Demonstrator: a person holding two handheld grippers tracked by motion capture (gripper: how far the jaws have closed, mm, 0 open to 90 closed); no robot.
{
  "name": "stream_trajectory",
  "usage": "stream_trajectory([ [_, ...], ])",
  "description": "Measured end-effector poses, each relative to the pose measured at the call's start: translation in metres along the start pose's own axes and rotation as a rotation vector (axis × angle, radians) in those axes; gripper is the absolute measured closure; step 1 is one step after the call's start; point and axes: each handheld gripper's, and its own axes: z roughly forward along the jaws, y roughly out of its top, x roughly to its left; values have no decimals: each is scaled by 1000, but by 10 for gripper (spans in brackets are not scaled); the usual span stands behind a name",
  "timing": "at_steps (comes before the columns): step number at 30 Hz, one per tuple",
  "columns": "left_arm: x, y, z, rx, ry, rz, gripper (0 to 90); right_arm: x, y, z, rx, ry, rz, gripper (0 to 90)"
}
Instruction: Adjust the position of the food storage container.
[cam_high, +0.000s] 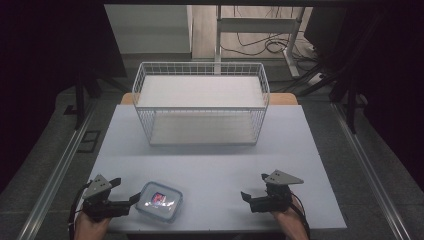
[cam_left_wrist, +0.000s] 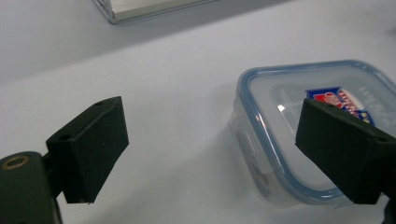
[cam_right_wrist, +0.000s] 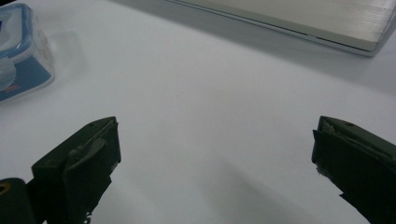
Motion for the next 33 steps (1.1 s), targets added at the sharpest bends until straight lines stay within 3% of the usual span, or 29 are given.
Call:
stream_trajectory([
  [5, 4, -2, -3, -1, -9, -42, 73, 6, -1, 8, 38, -4, -31, 0],
  [10, 2, -1, -6, 25, -15, -20, 33, 6, -2, 13, 67, -10, -36, 0],
  [14, -1, -3, -11, 26, -29, -27, 76, 6, -2, 13, 67, -26, -38, 0],
  [18, -9, -9, -21, 28, -25, 1, 209, 5, -1, 12, 65, -35, -31, 0],
  [25, -22, -16, -39, -15, -129, 15, 632, 5, -1, 13, 60, -48, -29, 0],
  [29, -34, -22, -43, -11, -145, 53, 818, 5, 0, 12, 71, -49, -33, 0],
  [33, -48, -26, -43, 1, -166, 93, 899, 5, -1, 13, 80, -55, -41, 0],
])
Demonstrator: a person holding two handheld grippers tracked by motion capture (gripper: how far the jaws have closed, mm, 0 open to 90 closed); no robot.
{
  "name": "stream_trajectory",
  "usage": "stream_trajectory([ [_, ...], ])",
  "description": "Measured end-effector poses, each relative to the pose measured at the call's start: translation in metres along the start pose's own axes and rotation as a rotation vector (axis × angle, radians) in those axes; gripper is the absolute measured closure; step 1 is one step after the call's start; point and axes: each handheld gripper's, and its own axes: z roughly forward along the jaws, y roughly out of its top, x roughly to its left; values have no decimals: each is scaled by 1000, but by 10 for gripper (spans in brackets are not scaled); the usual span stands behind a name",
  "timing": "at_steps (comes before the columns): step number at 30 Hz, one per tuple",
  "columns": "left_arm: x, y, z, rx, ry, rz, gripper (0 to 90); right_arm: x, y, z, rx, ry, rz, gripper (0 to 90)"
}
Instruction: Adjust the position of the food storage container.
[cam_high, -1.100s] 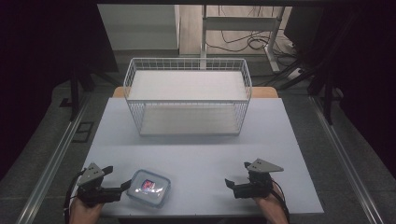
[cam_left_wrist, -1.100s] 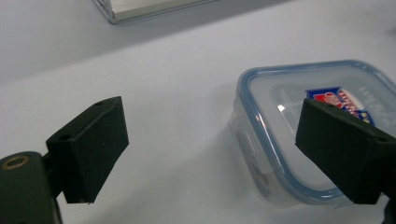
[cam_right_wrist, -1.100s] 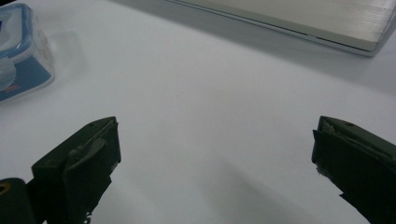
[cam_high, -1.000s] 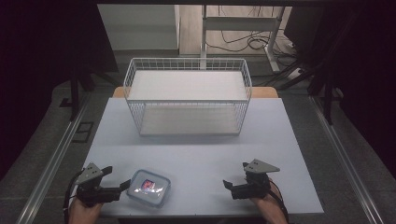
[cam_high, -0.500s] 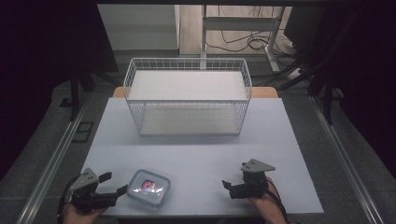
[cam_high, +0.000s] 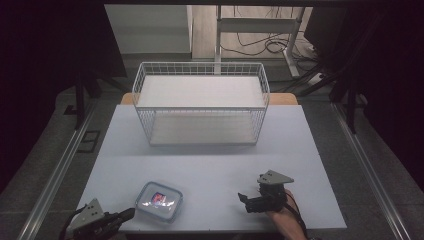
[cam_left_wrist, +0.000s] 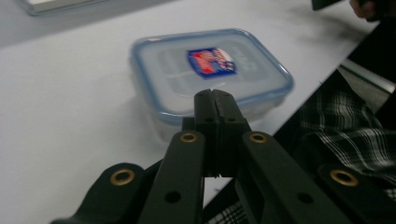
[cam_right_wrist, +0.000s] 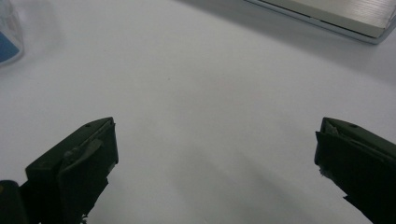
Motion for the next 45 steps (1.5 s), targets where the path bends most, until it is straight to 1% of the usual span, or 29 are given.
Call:
stream_trajectory([
  [1, 0, 0, 0, 0, 0, 0, 899, 0, 0, 0, 2, -3, -1, 0],
  [2, -7, 0, 2, 10, -8, 21, 900, 0, 0, 0, 3, -4, 0, 0],
  [4, -12, -1, 5, 24, -22, 32, 900, 0, 0, 1, 6, -5, 0, 0],
  [8, -22, -2, 14, 70, -31, 59, 900, 1, 0, 1, 15, -11, -5, 0],
  [10, -25, -2, 19, 93, -34, 63, 900, 1, 0, 2, 16, -14, -9, 0],
  [13, -27, -2, 27, 126, -36, 81, 900, 1, 0, 2, 22, -16, -11, 0],
  [14, -28, -1, 29, 133, -37, 78, 900, 1, 0, 2, 23, -16, -11, 0],
  [16, -27, 0, 31, 139, -41, 77, 900, 1, -1, 2, 24, -14, -16, 0],
  [18, -26, 2, 40, 170, -41, 73, 900, 1, -1, 3, 31, -12, -22, 0],
  [19, -26, 3, 43, 179, -49, 80, 900, 2, -1, 4, 36, -15, -25, 0],
  [22, -26, 7, 49, 181, -56, 82, 900, 3, 0, 5, 35, -22, -32, 0],
  [25, -26, 11, 56, 188, -50, 97, 900, 3, 0, 6, 37, -25, -36, 0],
  [26, -25, 13, 59, 189, -54, 100, 900, 3, 0, 6, 35, -26, -32, 0],
  [31, -19, 20, 72, 191, -50, 112, 900, 3, 0, 8, 40, -21, -37, 0],
  [32, -19, 20, 72, 191, -50, 112, 900, 3, 0, 8, 41, -23, -38, 0],
  [35, -15, 26, 82, 193, -47, 130, 900, 4, 1, 8, 42, -20, -36, 0],
  [38, -10, 33, 92, 197, -45, 136, 900, 4, 2, 9, 49, -18, -41, 0],
  [41, -5, 39, 101, 206, -36, 144, 900, 4, 2, 10, 60, -16, -42, 0],
  [43, 0, 43, 107, 215, -22, 152, 900, 3, 2, 10, 68, -13, -38, 0],
  [44, 3, 45, 110, 216, -17, 149, 900, 3, 2, 10, 70, -13, -38, 0],
  [45, 3, 45, 110, 216, -17, 149, 900, 2, 2, 10, 71, -14, -36, 0],
])
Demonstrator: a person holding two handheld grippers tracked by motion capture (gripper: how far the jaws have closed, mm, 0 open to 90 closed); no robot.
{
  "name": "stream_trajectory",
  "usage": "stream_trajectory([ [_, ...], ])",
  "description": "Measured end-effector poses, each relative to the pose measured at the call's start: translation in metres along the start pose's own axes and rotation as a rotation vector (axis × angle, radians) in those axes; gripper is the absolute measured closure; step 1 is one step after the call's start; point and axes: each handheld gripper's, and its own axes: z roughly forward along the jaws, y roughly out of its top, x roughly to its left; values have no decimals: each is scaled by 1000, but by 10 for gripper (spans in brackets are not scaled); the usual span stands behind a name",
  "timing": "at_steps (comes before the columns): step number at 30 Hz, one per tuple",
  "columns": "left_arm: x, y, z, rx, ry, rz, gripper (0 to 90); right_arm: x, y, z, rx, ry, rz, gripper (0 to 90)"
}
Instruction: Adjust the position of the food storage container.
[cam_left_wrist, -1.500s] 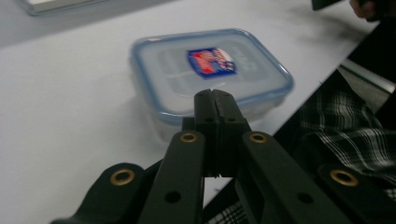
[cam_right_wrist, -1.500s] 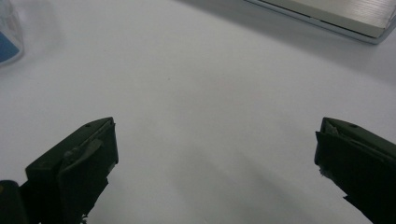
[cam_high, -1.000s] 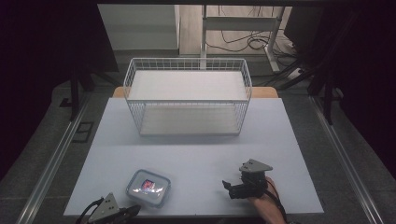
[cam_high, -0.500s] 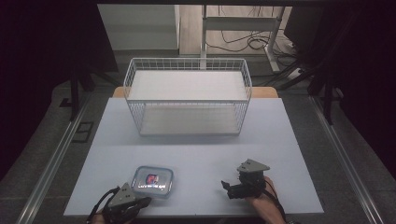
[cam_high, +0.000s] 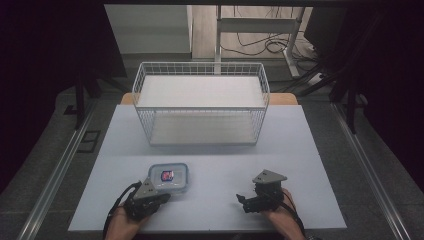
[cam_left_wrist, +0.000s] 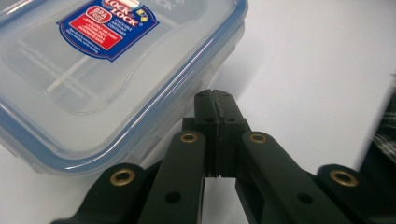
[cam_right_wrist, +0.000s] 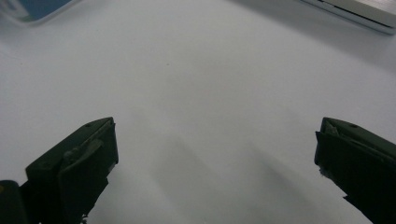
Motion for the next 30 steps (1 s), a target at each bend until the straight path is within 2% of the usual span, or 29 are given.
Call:
stream_trajectory([
  [1, 7, 3, 6, 13, 17, -2, 900, 0, 0, 0, 2, -2, 1, 0],
  [2, 7, 3, 6, 13, 17, -2, 900, -1, 0, 0, 3, -3, 2, 0],
  [3, 14, 5, 10, 20, 23, -9, 900, -1, 0, 0, 4, -3, 3, 0],
  [6, 17, 5, 7, 7, 13, -25, 899, -1, 0, -1, 6, -3, 3, 0],
  [7, 18, 4, 0, -30, -17, -39, 899, -2, 0, -1, 9, 6, 8, 0],
  [10, 20, 3, -23, -116, 0, -65, 899, -3, 0, -2, 5, 14, 17, 0],
  [13, 32, -3, -41, -164, 80, -100, 898, -4, 0, -2, 4, 11, 22, 0],
  [16, 51, -10, -43, -141, 205, -136, 895, -4, 0, 0, 15, -9, 31, 0],
  [17, 58, -12, -41, -129, 214, -153, 892, -4, 0, 1, 19, -7, 37, 0],
  [19, 67, -13, -34, -112, 211, -184, 890, -5, 1, 2, 18, 2, 38, 0],
  [23, 72, -6, -21, -77, 215, -182, 890, -4, 3, 3, 17, 7, 38, 0],
  [24, 73, -3, -18, -75, 222, -181, 897, -3, 5, 3, 9, 8, 35, 0],
  [27, 73, 1, -15, -100, 204, -193, 898, -5, 6, 4, 27, 20, 38, 0],
  [30, 69, 5, -11, -101, 192, -185, 898, -8, 7, 4, 39, 37, 70, 0],
])
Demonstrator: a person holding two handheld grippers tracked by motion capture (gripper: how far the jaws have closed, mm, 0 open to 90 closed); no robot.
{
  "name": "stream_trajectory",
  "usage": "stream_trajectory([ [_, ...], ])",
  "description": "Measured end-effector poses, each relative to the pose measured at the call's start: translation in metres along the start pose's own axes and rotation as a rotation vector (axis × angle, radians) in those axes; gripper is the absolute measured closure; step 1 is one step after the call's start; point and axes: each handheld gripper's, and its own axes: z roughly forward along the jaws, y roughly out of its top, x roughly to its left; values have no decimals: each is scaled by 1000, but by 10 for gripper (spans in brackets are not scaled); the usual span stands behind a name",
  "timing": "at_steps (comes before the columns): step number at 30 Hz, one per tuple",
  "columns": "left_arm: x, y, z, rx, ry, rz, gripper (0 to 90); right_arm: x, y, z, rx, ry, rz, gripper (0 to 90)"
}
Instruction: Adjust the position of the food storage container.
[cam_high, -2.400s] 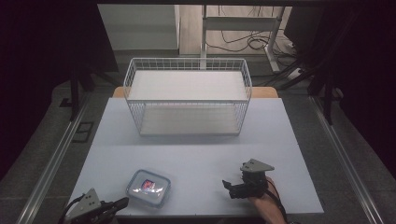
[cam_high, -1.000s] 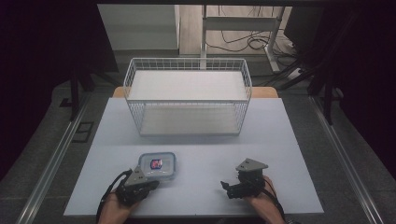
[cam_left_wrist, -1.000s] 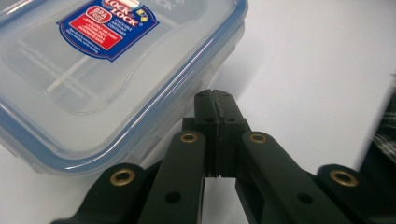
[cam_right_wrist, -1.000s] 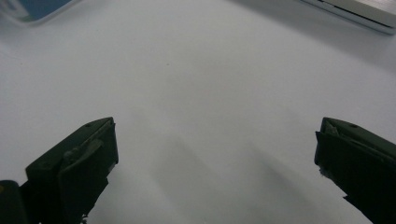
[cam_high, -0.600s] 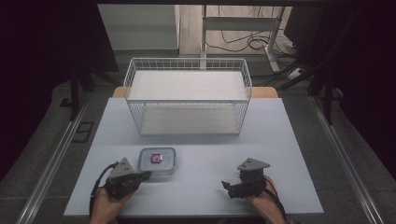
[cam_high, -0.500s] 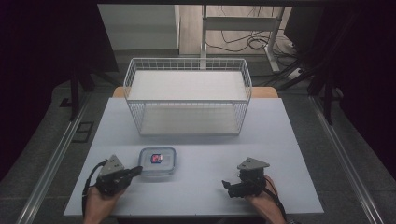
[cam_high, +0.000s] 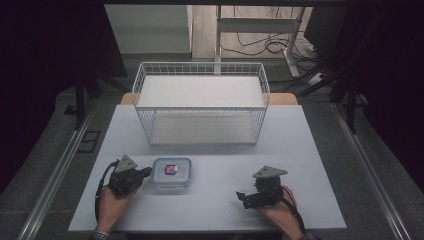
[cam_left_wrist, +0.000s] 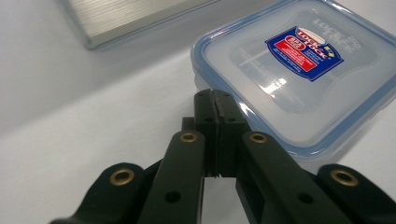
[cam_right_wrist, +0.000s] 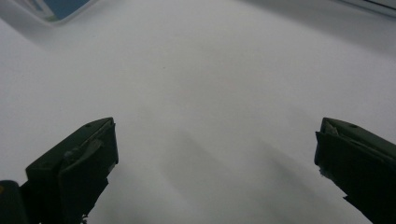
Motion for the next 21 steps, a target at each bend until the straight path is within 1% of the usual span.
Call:
stream_trajectory([
  [1, -2, 1, 2, -2, -10, -3, 898, -1, 0, 0, -3, 2, 9, 5],
  [3, -6, 4, 5, -2, -23, 4, 898, -3, 1, -1, -9, 5, 24, 53],
  [6, -15, 9, 12, 0, -36, 25, 899, -5, 3, -2, -16, 13, 37, 100],
  [10, -28, 18, 22, 1, -65, 56, 898, -6, 3, -2, -18, 9, 21, 161],
  [11, -28, 18, 22, 1, -65, 56, 898, -6, 3, -2, -18, 9, 21, 161],
  [12, -33, 20, 26, -1, -76, 66, 898, -6, 3, -4, -22, 5, 22, 172],
  [14, -38, 23, 29, -2, -89, 72, 898, -7, 3, -4, -27, 3, 17, 187],
  [16, -43, 25, 33, -5, -98, 78, 898, -9, 3, -5, -31, 4, 23, 201],
  [19, -49, 28, 38, -7, -108, 87, 898, -10, 3, -5, -30, 13, 20, 228],
  [21, -53, 30, 41, -8, -115, 90, 898, -9, 3, -6, -28, 29, 14, 251],
])
